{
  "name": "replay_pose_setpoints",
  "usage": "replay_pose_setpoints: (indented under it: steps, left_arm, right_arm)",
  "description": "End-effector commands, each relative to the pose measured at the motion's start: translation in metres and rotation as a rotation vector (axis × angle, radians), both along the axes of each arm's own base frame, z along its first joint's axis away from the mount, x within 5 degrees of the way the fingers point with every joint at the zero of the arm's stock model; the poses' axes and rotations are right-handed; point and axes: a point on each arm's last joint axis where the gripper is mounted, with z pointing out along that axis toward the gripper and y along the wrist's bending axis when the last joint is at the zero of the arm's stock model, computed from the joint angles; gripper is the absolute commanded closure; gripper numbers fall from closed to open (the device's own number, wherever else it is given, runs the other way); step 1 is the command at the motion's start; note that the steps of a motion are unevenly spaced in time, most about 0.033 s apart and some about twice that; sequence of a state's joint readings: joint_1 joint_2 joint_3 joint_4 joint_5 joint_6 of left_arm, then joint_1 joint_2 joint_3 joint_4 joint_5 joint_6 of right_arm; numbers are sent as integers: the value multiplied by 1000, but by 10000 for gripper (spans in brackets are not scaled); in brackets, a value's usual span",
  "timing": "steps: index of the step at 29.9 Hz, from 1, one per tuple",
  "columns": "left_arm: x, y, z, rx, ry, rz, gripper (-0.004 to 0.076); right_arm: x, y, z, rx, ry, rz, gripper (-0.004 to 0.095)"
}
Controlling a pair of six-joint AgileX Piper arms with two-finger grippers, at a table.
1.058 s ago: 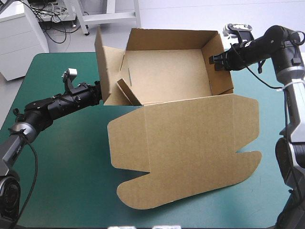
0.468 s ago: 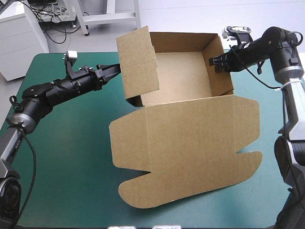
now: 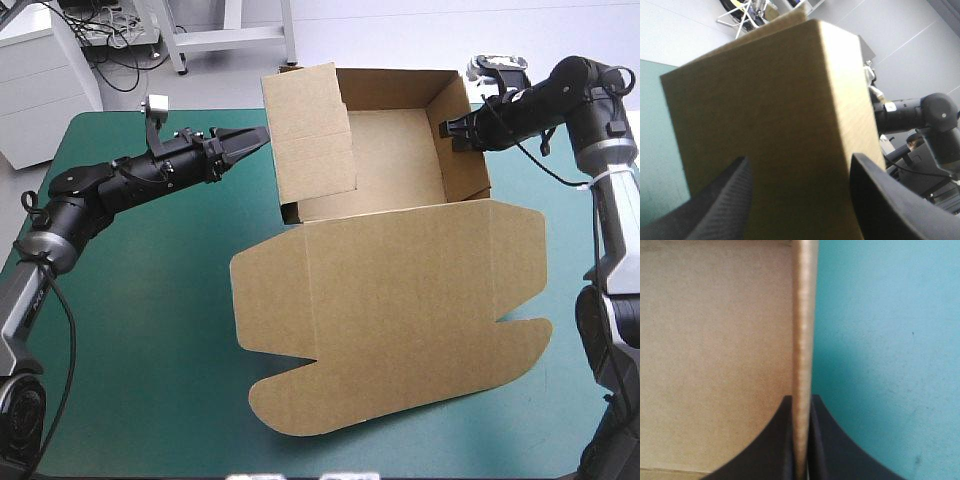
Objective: Fold the box
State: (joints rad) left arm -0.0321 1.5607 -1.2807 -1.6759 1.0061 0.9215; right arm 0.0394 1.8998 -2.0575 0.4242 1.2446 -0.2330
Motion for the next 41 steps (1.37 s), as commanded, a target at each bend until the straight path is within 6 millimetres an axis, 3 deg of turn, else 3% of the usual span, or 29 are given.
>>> replay_pose_setpoints:
  steps: [1, 7, 14, 24, 34, 41]
  left_arm:
    - [-14, -4, 47, -106, -97, -43, 309]
    - [-17, -5, 67, -4, -99, -53, 309]
    - [-24, -6, 97, 1, -154, -73, 322]
    - [-33, -6, 109, 22, -172, -90, 335]
    - [-53, -8, 144, 67, -281, -82, 335]
    - [-50, -3, 135, 248, -216, -25, 335]
  right_arm:
    - [-17, 4, 34, 60, -89, 4, 930]
    - [-17, 4, 34, 62, -87, 2, 930]
    - [-17, 4, 34, 62, -87, 2, 929]
    - [-17, 4, 34, 62, -87, 2, 930]
    - [-17, 4, 34, 62, -89, 1, 929]
    - [-18, 4, 34, 61, -83, 4, 929]
